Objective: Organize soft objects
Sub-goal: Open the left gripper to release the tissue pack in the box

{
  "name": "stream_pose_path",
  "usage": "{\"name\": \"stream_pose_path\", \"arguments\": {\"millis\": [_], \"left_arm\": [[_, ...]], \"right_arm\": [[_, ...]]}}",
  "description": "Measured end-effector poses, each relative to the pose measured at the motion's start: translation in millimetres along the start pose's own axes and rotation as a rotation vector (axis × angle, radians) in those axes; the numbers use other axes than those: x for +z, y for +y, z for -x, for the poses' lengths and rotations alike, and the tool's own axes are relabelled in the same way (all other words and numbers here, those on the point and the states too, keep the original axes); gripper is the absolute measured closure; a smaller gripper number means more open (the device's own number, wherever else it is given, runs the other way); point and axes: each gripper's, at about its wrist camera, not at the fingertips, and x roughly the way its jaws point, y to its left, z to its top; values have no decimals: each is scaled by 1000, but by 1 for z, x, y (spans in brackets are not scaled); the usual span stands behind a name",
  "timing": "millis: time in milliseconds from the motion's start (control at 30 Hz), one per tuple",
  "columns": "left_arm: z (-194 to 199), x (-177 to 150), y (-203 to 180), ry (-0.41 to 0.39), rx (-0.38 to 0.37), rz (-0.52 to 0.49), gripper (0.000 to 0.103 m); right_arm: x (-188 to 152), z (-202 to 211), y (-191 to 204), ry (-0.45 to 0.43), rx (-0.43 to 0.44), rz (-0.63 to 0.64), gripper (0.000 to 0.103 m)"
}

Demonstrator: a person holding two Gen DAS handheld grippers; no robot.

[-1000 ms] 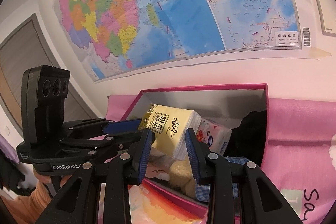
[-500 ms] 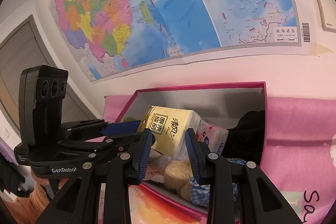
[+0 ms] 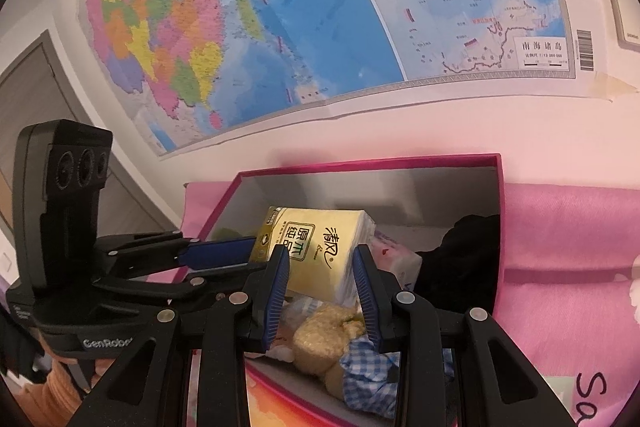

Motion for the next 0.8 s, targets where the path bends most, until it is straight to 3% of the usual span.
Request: {"name": "stream_pose_path", "arguments": {"millis": [533,800], "left_arm": [[-12,10,8,34,5,46,64],[-14,16,13,40,11,78,64]], "right_arm": [[9,-21,-14,21,-7,-43,69],[15,-21,-19,-13,-26,-59,69]]}}
